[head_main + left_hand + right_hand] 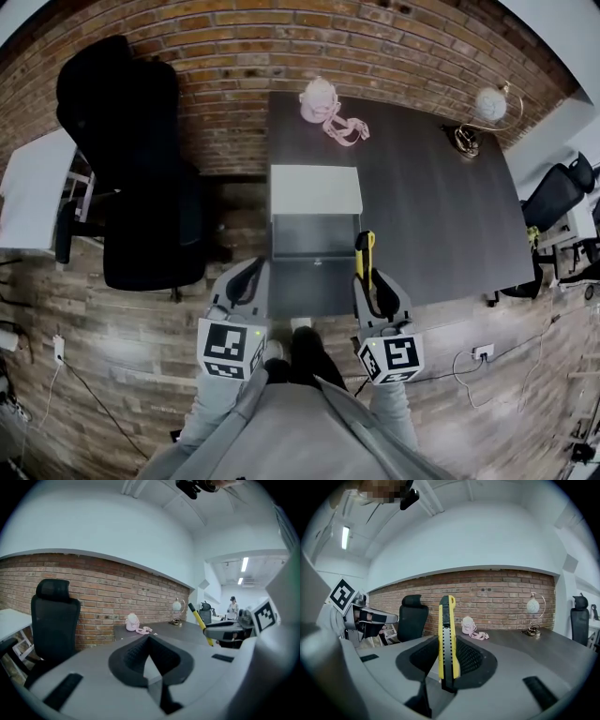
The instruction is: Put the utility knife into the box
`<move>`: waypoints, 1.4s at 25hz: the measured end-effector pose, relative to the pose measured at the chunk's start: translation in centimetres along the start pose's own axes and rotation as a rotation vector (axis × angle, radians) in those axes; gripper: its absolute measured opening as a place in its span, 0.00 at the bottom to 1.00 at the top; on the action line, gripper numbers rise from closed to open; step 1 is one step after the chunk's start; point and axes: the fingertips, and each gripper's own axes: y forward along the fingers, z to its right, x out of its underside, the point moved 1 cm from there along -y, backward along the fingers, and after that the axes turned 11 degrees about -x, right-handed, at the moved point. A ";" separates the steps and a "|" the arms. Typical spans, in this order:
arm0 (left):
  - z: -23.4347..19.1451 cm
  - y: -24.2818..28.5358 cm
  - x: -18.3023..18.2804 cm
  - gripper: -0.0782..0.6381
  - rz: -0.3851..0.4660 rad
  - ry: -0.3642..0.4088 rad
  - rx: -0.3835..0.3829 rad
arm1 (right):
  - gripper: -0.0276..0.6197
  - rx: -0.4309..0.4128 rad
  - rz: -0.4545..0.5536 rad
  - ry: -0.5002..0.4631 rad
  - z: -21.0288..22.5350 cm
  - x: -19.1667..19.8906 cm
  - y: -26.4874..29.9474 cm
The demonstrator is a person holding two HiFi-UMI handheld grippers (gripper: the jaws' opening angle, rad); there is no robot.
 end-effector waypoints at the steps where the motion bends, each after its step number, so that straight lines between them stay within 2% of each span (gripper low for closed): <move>1: 0.0 0.8 -0.3 0.14 0.002 -0.001 -0.007 | 0.24 -0.009 0.001 -0.003 0.6 -0.2 0.7; 12: -0.1 8.7 -3.8 0.14 0.025 -0.004 -0.099 | 0.24 -0.131 0.011 -0.029 7.3 -2.4 7.3; 20: -0.4 11.1 -5.0 0.14 0.030 -0.012 -0.185 | 0.24 -0.229 0.016 -0.049 9.8 -3.3 10.1; 26: -1.0 11.8 -5.4 0.14 0.027 -0.009 -0.197 | 0.24 -0.265 0.010 -0.062 9.5 -3.7 11.5; 35: -2.1 12.6 -5.7 0.14 0.028 -0.009 -0.171 | 0.24 -0.253 0.004 -0.060 8.9 -4.0 12.5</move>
